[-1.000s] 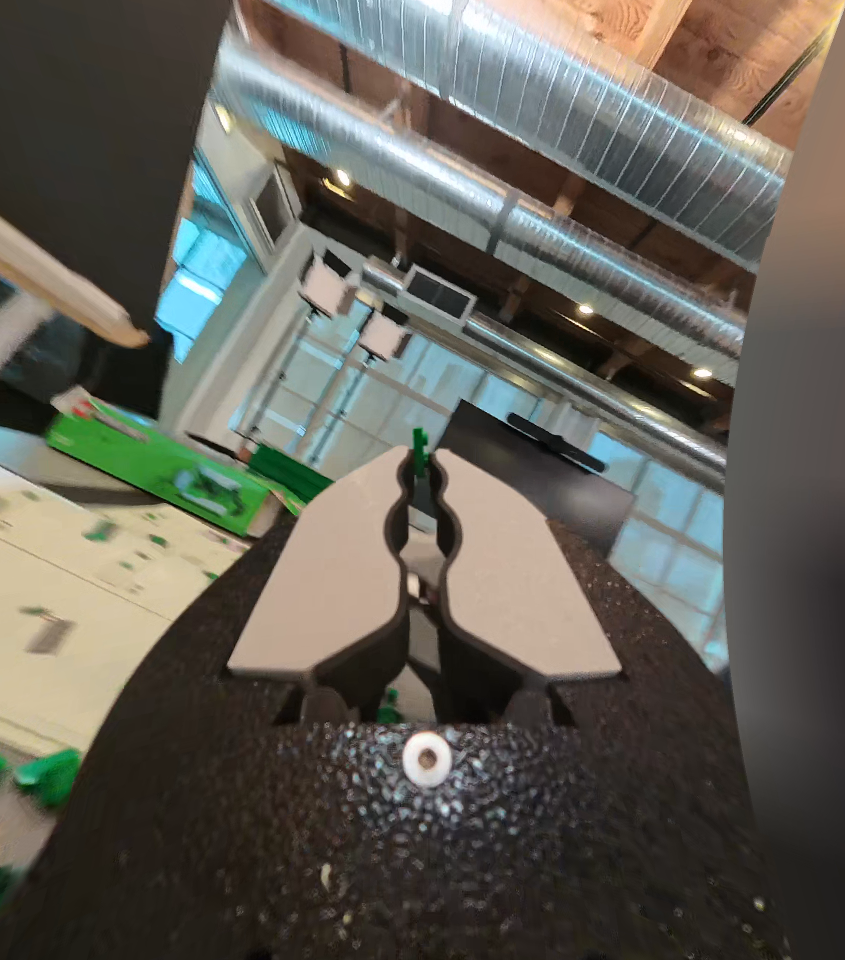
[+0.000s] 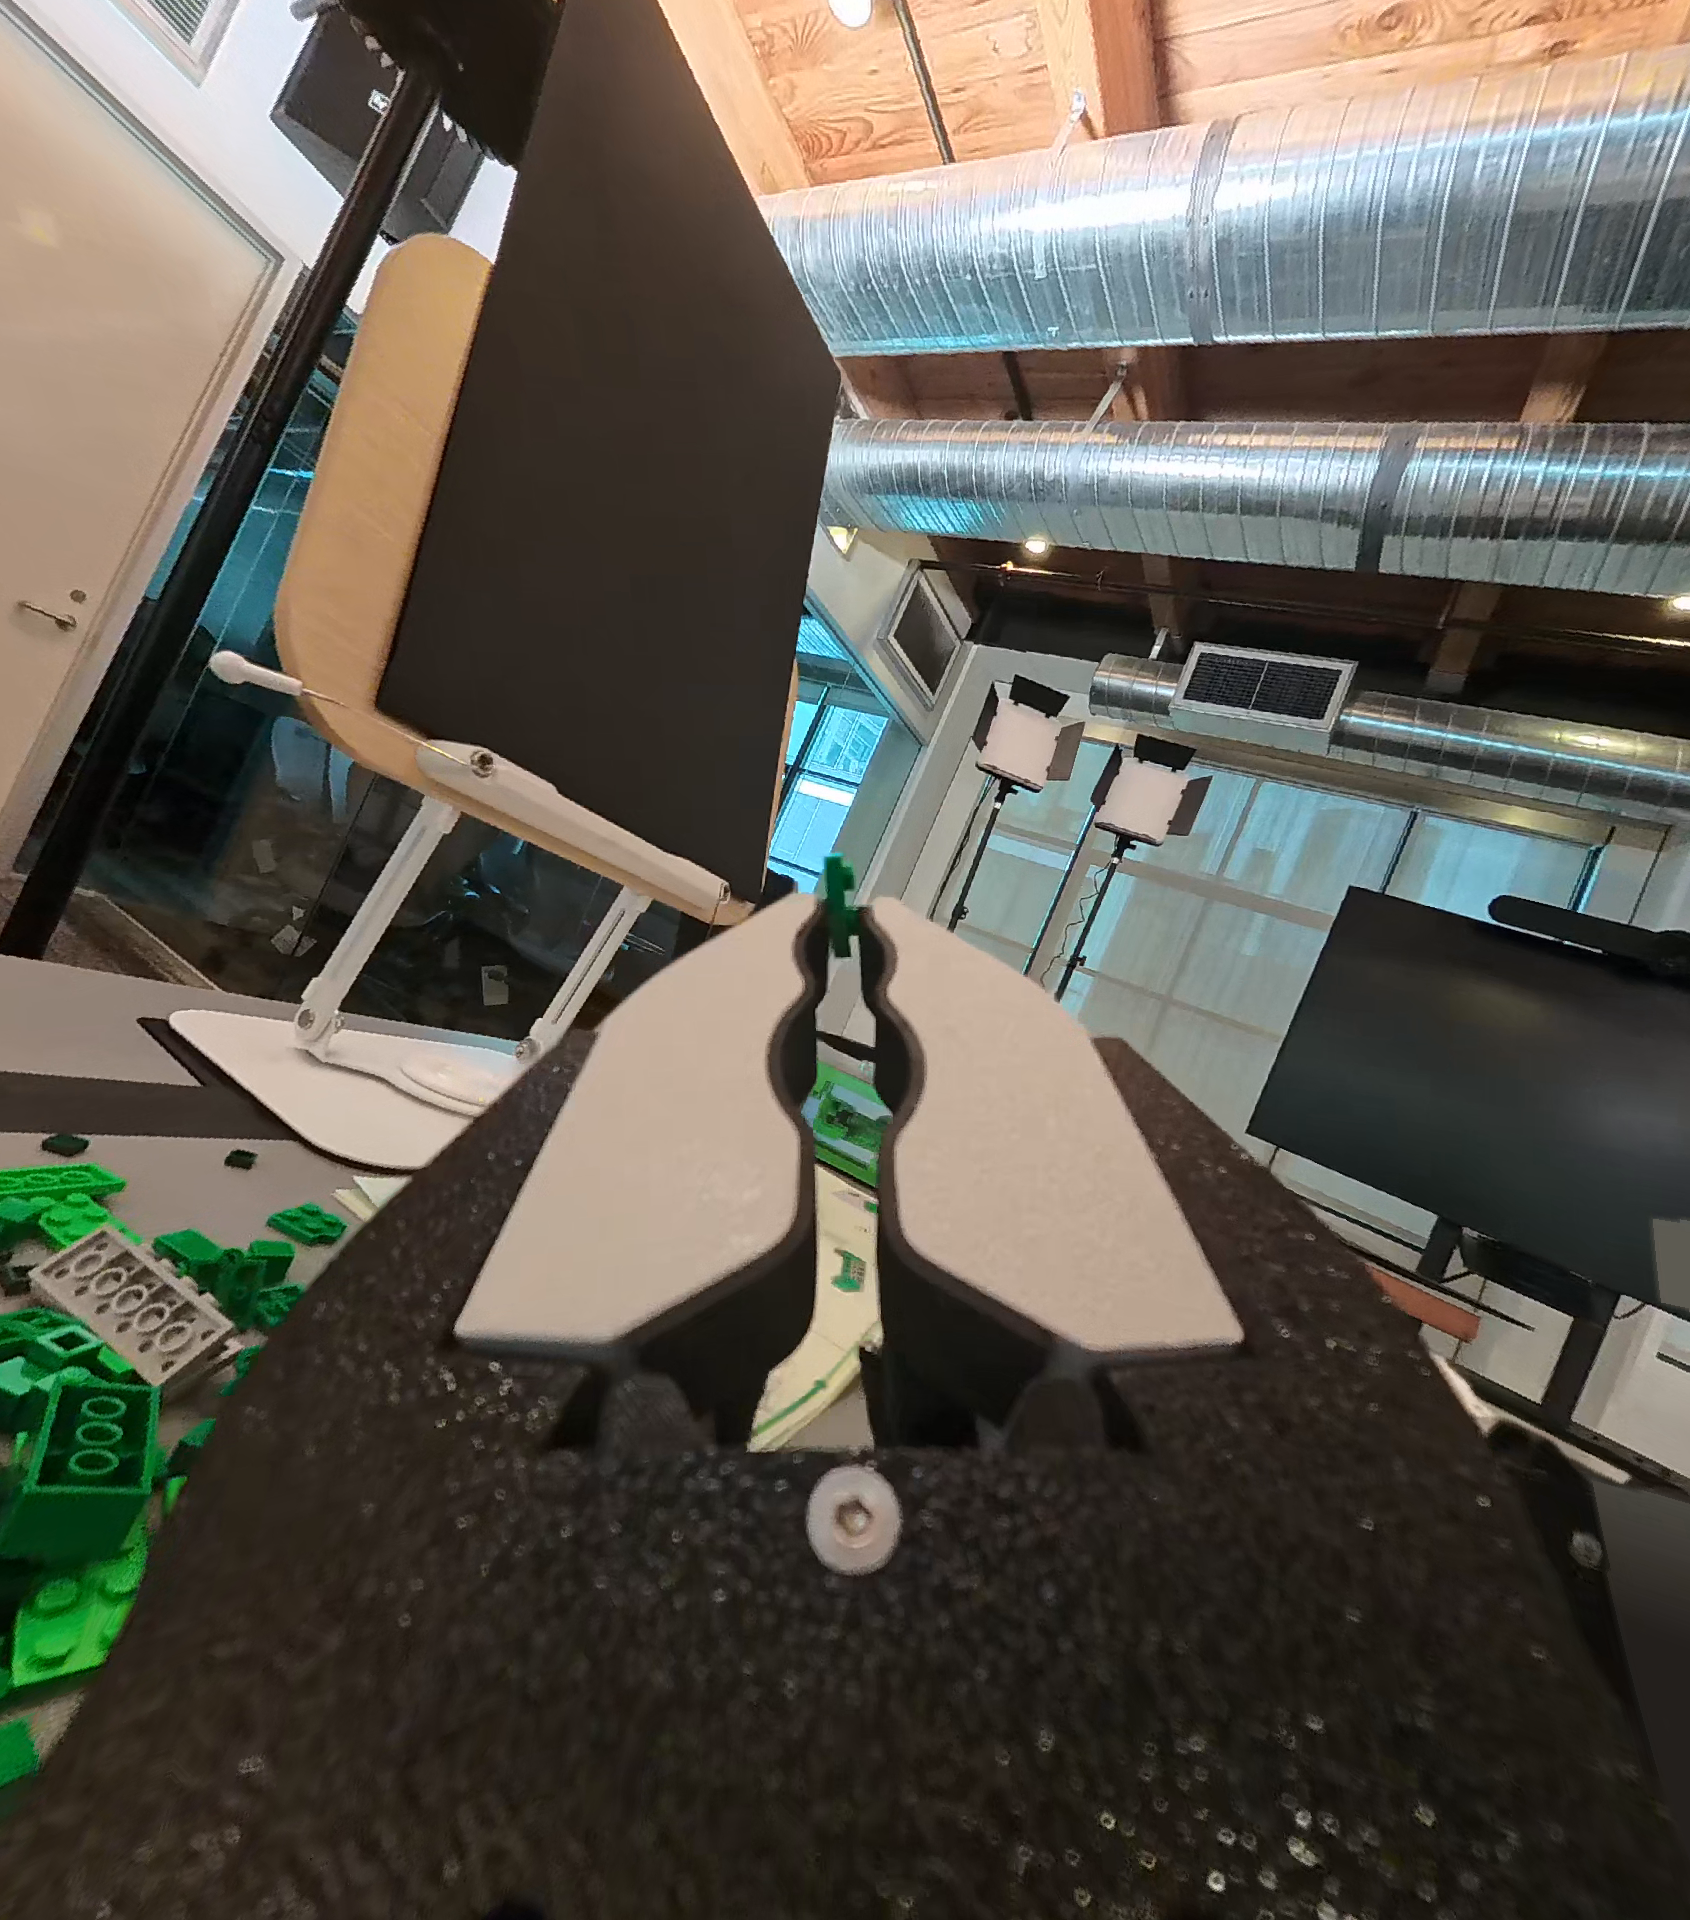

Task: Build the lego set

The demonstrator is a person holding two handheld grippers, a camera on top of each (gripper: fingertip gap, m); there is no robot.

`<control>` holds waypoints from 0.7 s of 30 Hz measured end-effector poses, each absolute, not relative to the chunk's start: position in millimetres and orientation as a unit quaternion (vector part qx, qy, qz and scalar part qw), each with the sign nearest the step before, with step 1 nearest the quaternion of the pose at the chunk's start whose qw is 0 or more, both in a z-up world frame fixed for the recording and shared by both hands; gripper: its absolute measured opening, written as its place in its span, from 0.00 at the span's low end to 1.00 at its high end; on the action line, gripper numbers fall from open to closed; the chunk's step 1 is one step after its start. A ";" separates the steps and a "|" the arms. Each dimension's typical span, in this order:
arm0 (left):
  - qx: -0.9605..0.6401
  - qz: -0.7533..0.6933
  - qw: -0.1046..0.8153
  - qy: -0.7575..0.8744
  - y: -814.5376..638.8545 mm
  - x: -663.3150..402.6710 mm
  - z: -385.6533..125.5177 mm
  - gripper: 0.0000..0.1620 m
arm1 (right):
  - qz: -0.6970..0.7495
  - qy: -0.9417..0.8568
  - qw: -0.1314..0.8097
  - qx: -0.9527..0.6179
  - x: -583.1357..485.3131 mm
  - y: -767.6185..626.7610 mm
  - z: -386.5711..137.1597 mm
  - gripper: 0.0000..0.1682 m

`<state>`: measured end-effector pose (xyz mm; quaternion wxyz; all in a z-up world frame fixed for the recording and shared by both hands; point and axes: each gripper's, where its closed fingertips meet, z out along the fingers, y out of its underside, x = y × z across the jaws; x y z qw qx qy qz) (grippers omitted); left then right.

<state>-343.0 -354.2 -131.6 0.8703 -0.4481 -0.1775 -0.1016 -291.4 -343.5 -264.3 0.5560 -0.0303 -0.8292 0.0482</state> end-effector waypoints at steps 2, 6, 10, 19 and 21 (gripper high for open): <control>-0.450 -0.108 0.869 -0.174 -352.7 -341.2 -131.7 0.03 | 0.068 -0.827 0.555 -0.058 -285.9 -338.4 -261.4 0.11; -0.467 -0.158 0.859 -0.135 -340.0 -325.1 -131.4 0.03 | 0.149 -0.814 0.539 -0.156 -273.8 -323.7 -251.4 0.08; -0.501 -0.265 0.821 -0.071 -317.9 -292.8 -135.7 0.02 | 0.285 -0.767 0.503 -0.278 -262.3 -300.1 -226.5 0.03; -0.566 -0.398 0.719 0.066 -300.8 -225.2 -151.1 0.02 | 0.671 -0.603 0.250 -0.351 -229.9 -292.1 -158.4 0.10; -0.574 -0.396 0.712 0.080 -299.6 -218.5 -153.6 0.02 | 0.682 -0.604 0.218 -0.349 -226.6 -294.5 -158.8 0.11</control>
